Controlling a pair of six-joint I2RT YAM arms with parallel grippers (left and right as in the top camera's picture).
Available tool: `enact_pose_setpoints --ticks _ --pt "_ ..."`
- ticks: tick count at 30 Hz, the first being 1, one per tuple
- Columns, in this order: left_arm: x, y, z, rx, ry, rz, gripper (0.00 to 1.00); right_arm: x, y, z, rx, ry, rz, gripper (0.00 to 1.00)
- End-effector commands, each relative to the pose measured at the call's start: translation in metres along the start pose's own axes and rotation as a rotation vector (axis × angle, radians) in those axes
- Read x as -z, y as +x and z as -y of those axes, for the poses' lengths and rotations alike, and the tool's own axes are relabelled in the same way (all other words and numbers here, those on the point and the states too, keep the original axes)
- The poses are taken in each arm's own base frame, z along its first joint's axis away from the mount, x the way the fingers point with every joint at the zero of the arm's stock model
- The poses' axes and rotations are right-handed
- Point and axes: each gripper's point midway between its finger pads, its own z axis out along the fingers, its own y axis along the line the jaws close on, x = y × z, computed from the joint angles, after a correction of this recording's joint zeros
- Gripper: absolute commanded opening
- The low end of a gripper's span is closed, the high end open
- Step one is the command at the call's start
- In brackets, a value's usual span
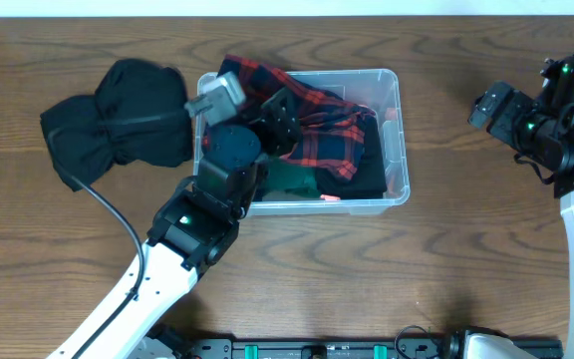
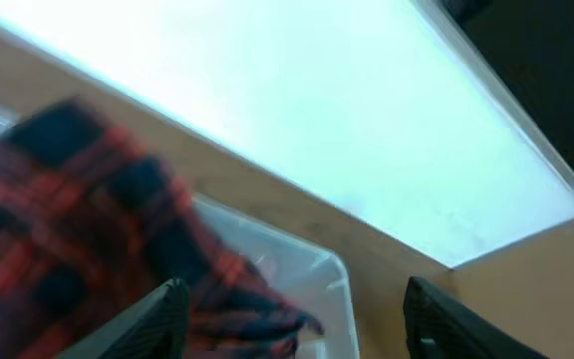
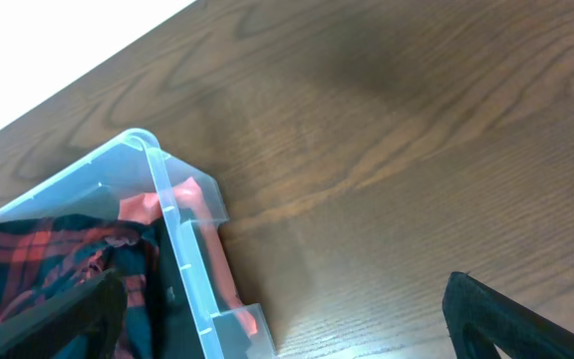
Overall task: Pack container
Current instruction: 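Lower the plaid shirt into the bin, spread it, and release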
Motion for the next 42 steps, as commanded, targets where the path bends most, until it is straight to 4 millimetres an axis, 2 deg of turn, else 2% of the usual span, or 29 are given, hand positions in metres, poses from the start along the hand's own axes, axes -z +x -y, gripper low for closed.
enact_pose_setpoints --ticks 1,5,6,9,12,15,19,22,24,26,29,32,34,36,39,42 --pt "-0.025 0.014 -0.017 -0.245 -0.047 -0.041 0.68 0.000 -0.001 0.002 -0.009 0.002 0.002 0.99" --pt "-0.066 0.055 -0.054 -0.292 -0.081 -0.185 0.67 0.000 -0.001 0.002 -0.009 0.002 0.002 0.99" --pt "-0.078 0.070 -0.065 -0.301 -0.078 -0.236 0.68 0.000 -0.001 0.002 -0.009 0.002 0.002 0.99" --pt "-0.094 0.105 -0.095 -0.290 -0.107 -0.359 0.64 0.000 -0.001 0.002 -0.009 0.002 0.002 0.99" --pt "-0.085 0.141 -0.115 -0.243 -0.152 -0.511 0.57 0.000 -0.001 0.002 -0.009 0.002 0.002 0.99" --pt "-0.065 0.167 -0.128 -0.245 -0.225 -0.627 0.56 0.000 -0.001 0.002 -0.009 0.002 0.002 0.99" --pt "-0.055 0.175 -0.141 -0.283 -0.294 -0.667 0.57 0.000 -0.001 0.002 -0.008 0.002 0.002 0.99" --pt "-0.057 0.168 -0.134 -0.294 -0.270 -0.644 0.57 0.000 -0.001 0.002 -0.009 0.002 0.002 0.99" --pt "-0.058 0.151 -0.117 -0.297 -0.232 -0.599 0.57 0.000 -0.001 0.002 -0.009 0.002 0.002 0.99" --pt "-0.059 0.127 -0.095 -0.290 -0.184 -0.537 0.58 0.000 -0.001 0.002 -0.009 0.002 0.002 0.99" --pt "-0.054 0.083 -0.049 -0.311 -0.061 -0.431 0.69 0.000 -0.001 0.002 -0.008 0.002 0.002 0.99" --pt "-0.046 0.066 -0.007 -0.374 0.114 -0.392 0.71 0.000 -0.001 0.002 -0.009 0.002 0.002 0.99" --pt "-0.043 0.072 0.009 -0.418 0.205 -0.406 0.71 0.000 -0.001 0.002 -0.008 0.002 0.002 0.99" --pt "-0.046 0.088 0.010 -0.460 0.225 -0.443 0.71 0.000 -0.001 0.002 -0.009 0.002 0.002 0.99" --pt "-0.058 0.126 0.002 -0.524 0.239 -0.528 0.71 0.000 -0.001 0.002 -0.009 0.002 0.002 0.99" --pt "-0.071 0.181 -0.004 -0.551 0.311 -0.655 0.70 0.000 -0.001 0.002 -0.009 0.002 0.002 0.99"
